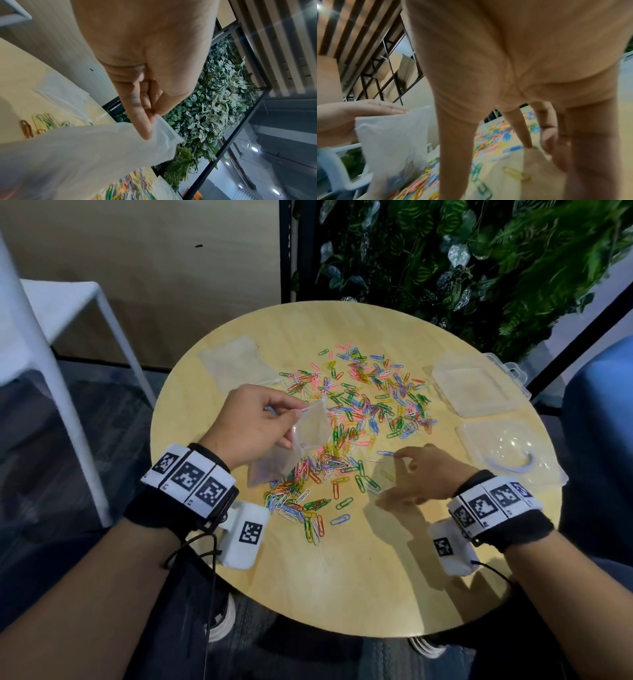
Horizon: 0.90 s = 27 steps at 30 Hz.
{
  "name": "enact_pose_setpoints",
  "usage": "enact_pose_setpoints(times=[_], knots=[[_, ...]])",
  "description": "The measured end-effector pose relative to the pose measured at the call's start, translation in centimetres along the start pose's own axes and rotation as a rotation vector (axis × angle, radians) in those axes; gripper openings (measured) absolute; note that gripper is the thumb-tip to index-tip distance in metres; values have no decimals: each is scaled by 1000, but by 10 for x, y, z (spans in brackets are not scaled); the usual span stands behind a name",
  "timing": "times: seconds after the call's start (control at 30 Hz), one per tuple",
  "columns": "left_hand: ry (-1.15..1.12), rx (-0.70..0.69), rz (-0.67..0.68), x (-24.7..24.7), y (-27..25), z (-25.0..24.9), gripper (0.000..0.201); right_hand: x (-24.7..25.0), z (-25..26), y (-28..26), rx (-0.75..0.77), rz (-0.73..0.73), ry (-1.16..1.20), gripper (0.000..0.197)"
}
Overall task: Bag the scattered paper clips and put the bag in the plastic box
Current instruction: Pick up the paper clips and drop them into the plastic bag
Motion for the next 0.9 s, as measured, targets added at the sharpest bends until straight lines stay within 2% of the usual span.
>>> enact_pose_setpoints(times=[0.03,0.13,0.2,0.23,0.33,0.37,0.53,0.63,0.77,0.9], knots=[[-4,0,-10,5,1,0,16,-5,6,-2,42,-10,-57,93],[-4,-10,-35,15,3,-2,16,-18,30,-2,131,-40,-31,74],[6,-24,-43,19,2,-4,16,-24,49,-2,168,-60,22,70],[12,-27,-46,20,2,-4,15,-26,60,-1,203,-79,33,72],[17,-30,-56,25,1,-4,16,-31,85,2,289,-136,38,111],[19,-30,-60,26,1,-4,16,-32,92,4,317,-158,37,109],[11,-38,-74,29,0,-5,16,-25,105,3,432,-328,12,45],[7,-49,-77,27,0,-5,15,-19,111,1,455,-363,-104,22],[32,-51,-74,22,1,-5,15,-18,113,-7,454,-324,-186,25],[46,-43,-56,15,2,-5,15,-29,127,-25,576,-363,-142,38]])
Point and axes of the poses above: each hand's wrist, its own y-axis towards the middle knuckle, its own x-axis out of the back of the hand, z = x × y, the point moved 10 cm from there along y, towards the middle knuckle, and after that the axes turned 10 degrees about -z, right-handed, at the moved point
